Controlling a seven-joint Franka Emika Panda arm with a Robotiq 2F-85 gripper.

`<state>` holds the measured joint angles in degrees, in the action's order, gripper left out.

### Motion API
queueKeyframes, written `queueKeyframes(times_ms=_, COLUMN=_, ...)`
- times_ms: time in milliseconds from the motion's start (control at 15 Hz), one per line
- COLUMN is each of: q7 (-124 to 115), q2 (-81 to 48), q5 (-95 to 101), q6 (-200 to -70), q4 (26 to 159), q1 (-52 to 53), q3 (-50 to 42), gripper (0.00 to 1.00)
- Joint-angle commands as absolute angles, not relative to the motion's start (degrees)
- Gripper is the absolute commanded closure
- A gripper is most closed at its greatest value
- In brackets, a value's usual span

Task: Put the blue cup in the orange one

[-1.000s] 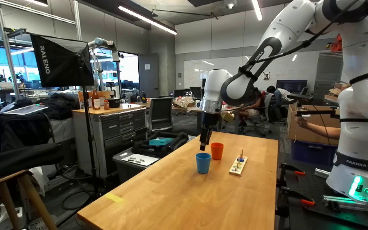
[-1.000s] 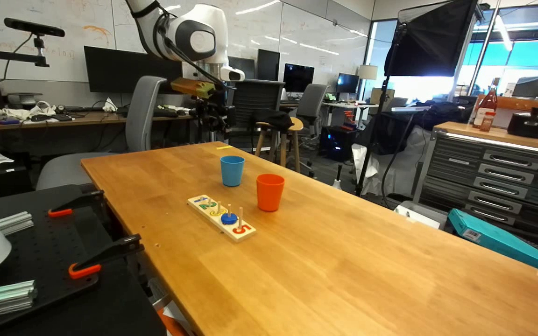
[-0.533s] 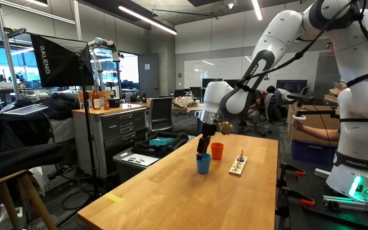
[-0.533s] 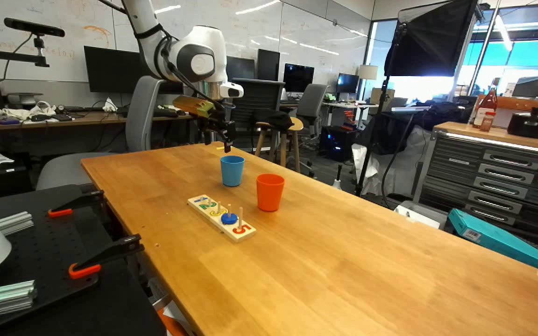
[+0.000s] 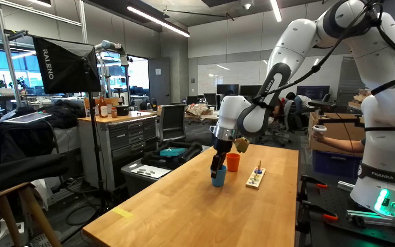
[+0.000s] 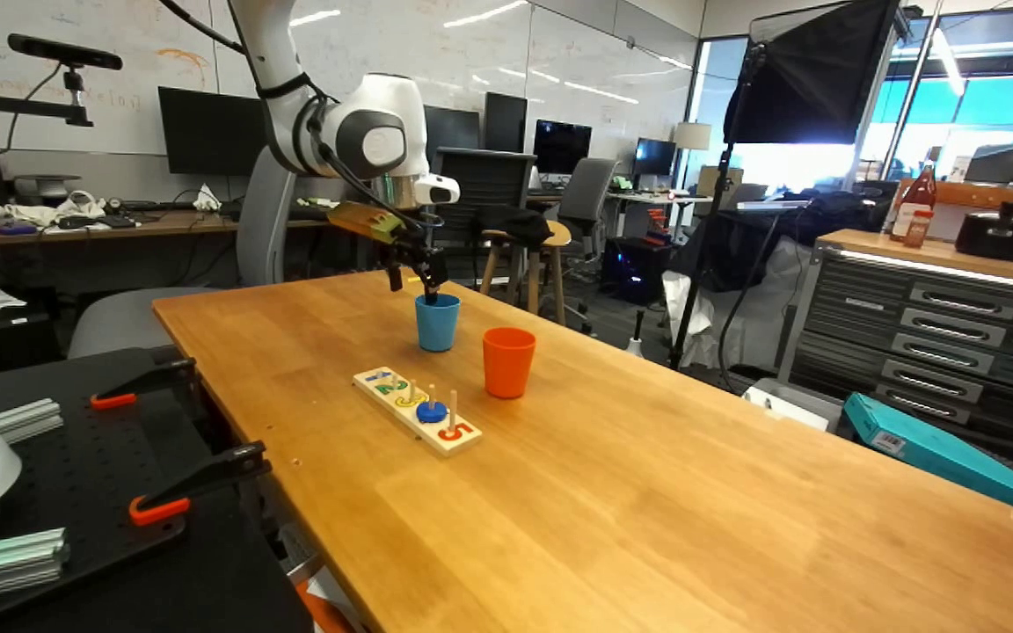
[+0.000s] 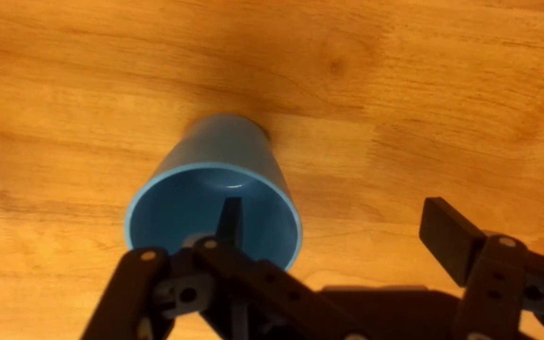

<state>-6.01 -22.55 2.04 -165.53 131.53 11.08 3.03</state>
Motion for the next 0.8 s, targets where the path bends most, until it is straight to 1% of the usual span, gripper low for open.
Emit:
queueKeyframes(times_ms=0, q7=-8.5, q2=-25.0, q5=3.6, q6=-168.0, q4=129.9, q1=13.0, q3=0.7, gripper=0.34)
queueKeyframes(times_ms=133, q7=-8.6, q2=-25.2, q5=3.5, q6=-168.2, q4=130.1, q1=13.3, q3=0.3, gripper=0.51)
queueKeyframes(times_ms=467, q7=-8.7, q2=-24.9, q5=3.4, q6=-168.5, q4=130.5, q1=13.6, q3=0.0, gripper=0.89)
queueKeyframes(times_ms=533, q7=-8.7, q2=-24.8, q5=3.3, q6=-168.5, q4=130.4, q1=13.5, q3=0.0, gripper=0.98)
queueKeyframes(times_ms=600, q7=-8.8, q2=-24.8, q5=3.3, q6=-168.5, q4=130.3, q1=13.5, q3=-0.1, gripper=1.00)
queueKeyframes(times_ms=733, q7=-8.9, q2=-24.6, q5=3.4, q6=-168.6, q4=130.2, q1=13.5, q3=-0.4, gripper=1.00)
